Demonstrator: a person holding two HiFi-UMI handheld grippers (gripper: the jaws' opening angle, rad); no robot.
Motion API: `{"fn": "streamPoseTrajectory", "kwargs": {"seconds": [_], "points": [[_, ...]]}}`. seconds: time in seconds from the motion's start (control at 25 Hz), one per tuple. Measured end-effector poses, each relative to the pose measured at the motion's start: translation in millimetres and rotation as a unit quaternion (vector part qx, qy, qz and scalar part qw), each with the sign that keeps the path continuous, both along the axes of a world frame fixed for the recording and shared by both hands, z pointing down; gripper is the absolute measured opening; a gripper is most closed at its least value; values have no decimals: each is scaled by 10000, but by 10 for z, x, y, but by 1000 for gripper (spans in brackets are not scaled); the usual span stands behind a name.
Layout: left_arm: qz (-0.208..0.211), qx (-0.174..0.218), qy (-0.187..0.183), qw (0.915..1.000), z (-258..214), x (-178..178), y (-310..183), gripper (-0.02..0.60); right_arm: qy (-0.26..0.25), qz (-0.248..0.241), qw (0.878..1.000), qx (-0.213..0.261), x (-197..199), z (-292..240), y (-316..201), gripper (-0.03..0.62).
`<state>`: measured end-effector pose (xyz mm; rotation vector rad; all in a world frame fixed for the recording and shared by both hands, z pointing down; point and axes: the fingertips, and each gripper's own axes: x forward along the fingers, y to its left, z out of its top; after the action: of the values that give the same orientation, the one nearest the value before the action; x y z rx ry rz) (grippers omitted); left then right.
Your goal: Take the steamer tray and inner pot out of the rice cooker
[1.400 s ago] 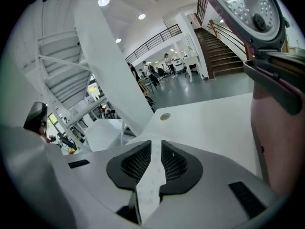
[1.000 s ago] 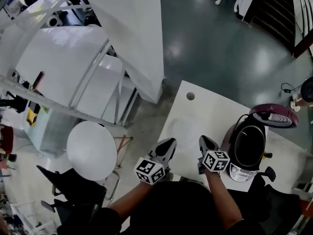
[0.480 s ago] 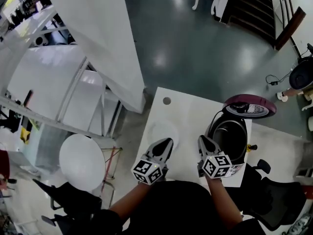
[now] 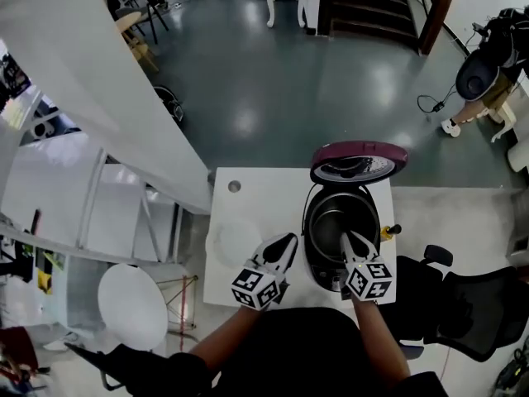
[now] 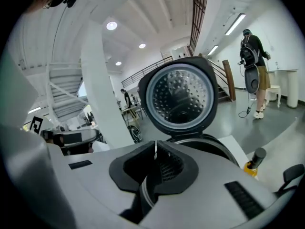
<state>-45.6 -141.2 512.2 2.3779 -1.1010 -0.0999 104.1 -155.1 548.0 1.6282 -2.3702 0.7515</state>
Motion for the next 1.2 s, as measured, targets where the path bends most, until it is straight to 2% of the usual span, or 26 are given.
{"fn": "streamPoseTrajectory", "kwargs": {"seconds": [0.16,0.28,0.4,0.56,0.84,0.92,1.0,1.04,1.2], "points": [[86,-131,-91,9998,103,394,-69,15,94,236,9997,-71,575,83,51,12],[-28,-228,-78,9997,170,546,-134,15,172,322,9992,-173,901,177,99,12],[-69,-235,-277,9993,258,692,-180,15,127,350,9990,-257,1155,263,108,12],[-87,-291,-488,9983,397,853,-208,15,205,280,9988,-352,1367,405,63,12],[-337,-504,-848,9946,612,831,-325,18,587,230,9954,-723,1503,699,-105,14],[-378,-579,-910,9935,664,816,-366,49,581,224,9953,-739,1494,728,-171,28],[-391,-659,-972,9923,724,804,-412,99,591,229,9954,-712,1474,740,-253,111],[-401,-695,-1040,9913,763,796,-435,109,656,217,9951,-710,1468,754,-290,129],[-382,-993,-1532,9825,1039,774,-493,182,1156,-100,9889,-931,1420,919,-362,137]]}}
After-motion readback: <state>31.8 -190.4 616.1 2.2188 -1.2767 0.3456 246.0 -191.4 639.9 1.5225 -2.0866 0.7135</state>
